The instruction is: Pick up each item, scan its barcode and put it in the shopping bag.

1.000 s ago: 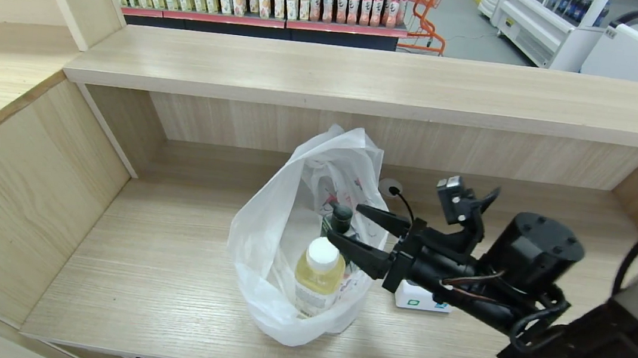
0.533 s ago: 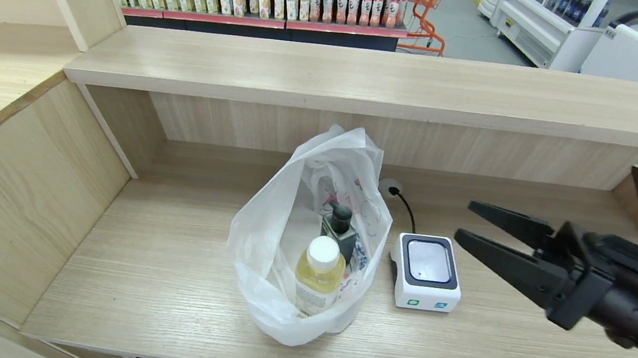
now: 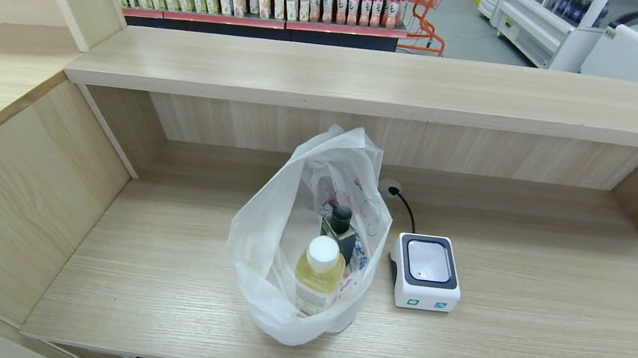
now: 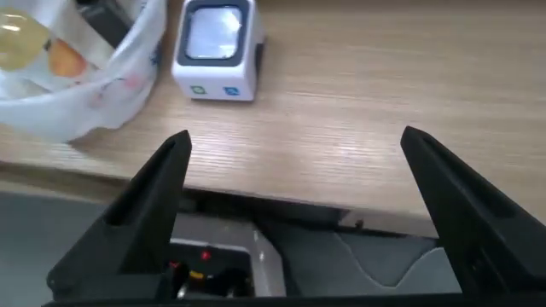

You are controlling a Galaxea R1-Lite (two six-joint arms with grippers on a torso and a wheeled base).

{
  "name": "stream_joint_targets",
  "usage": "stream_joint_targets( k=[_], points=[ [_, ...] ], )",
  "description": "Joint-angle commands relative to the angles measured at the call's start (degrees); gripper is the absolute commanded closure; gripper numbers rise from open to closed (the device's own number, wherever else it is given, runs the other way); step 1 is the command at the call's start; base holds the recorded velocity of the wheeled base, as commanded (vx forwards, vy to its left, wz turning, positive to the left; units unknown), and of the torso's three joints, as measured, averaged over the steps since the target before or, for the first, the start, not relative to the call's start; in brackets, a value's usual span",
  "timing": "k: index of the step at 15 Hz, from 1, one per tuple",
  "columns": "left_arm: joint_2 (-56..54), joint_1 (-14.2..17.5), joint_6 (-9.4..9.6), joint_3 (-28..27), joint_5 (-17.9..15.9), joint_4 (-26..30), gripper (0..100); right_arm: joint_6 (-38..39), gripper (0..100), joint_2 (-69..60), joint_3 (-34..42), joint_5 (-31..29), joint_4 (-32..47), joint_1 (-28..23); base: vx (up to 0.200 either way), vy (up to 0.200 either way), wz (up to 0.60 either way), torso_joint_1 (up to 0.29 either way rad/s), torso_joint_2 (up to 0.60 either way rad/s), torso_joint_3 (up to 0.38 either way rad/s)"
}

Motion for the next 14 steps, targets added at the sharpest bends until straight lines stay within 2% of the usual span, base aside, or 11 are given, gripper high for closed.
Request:
stream_joint_targets(
  k=[1,5,7,11,12,14],
  points=[
    [0.0,0.0,0.0,0.0,0.0,0.0,0,-1.8,0,-29.7,10.7,-7.3,7.2,-6.3,0.0,0.0,0.0,0.0,0.0,0.0],
    [0.0,0.0,0.0,0.0,0.0,0.0,0,-1.7,0,-33.6,12.2,-7.5,6.1,-6.4,0.0,0.0,0.0,0.0,0.0,0.0],
    [0.0,0.0,0.0,0.0,0.0,0.0,0,1.8,0,-33.6,12.2,-7.9,7.4,-6.4,0.0,0.0,0.0,0.0,0.0,0.0],
    [0.0,0.0,0.0,0.0,0.0,0.0,0,-1.2,0,-33.6,12.2,-6.2,9.0,-6.4,0.0,0.0,0.0,0.0,0.0,0.0],
    [0.0,0.0,0.0,0.0,0.0,0.0,0,-1.2,100,-33.6,12.2,-6.1,9.0,-6.4,0.0,0.0,0.0,0.0,0.0,0.0],
    [0.0,0.0,0.0,0.0,0.0,0.0,0,-1.1,100,-33.6,12.2,-6.1,9.0,-6.4,0.0,0.0,0.0,0.0,0.0,0.0]
  ],
)
